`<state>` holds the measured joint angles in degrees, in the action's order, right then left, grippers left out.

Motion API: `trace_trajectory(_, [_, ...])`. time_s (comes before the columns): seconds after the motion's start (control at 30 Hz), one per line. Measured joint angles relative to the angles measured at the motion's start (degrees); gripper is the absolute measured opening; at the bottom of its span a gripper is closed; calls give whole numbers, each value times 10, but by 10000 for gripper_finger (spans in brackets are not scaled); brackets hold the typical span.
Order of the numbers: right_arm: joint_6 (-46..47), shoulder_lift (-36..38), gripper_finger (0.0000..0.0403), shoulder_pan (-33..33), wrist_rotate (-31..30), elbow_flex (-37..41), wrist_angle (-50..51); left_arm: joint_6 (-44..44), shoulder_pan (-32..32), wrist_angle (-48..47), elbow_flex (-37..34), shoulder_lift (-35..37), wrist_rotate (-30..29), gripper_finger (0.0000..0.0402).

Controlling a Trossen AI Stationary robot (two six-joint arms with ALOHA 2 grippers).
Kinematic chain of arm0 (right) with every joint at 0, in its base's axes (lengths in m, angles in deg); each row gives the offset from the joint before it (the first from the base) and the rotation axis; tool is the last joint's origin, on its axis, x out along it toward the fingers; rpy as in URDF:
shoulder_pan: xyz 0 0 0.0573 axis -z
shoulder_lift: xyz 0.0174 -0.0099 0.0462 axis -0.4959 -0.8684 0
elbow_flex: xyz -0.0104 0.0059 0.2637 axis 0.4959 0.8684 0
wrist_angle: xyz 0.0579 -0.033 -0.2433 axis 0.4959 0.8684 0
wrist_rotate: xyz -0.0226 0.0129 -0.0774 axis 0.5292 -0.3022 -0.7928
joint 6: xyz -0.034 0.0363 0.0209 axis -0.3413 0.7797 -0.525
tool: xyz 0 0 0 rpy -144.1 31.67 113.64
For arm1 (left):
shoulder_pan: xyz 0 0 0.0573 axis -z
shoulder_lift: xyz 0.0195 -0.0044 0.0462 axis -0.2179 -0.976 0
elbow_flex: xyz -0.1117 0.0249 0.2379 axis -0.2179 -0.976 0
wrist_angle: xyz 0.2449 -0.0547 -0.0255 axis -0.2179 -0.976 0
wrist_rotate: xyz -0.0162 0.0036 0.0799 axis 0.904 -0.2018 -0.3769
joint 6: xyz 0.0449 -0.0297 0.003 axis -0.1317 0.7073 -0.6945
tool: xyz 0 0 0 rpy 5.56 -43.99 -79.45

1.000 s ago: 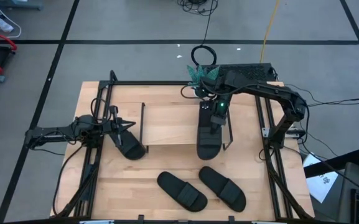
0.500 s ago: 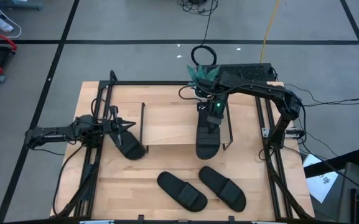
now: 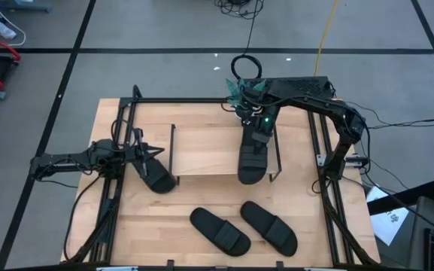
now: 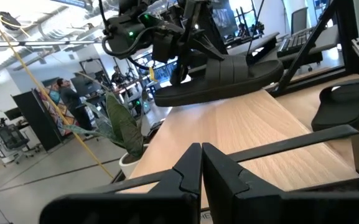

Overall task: Pick and place slides into the shelf
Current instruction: Put the black slide on the shelf

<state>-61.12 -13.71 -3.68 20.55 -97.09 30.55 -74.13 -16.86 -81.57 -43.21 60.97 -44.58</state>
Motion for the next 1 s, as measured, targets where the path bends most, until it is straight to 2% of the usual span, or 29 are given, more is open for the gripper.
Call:
trace_trajectory(0.8, [-28,0,4,3,-43,14,-5,1,0,-1,0,0,0,19])
trace_trajectory(1.0, [-28,1,24,2,-43,27,-5,1,0,-1,0,0,0,19])
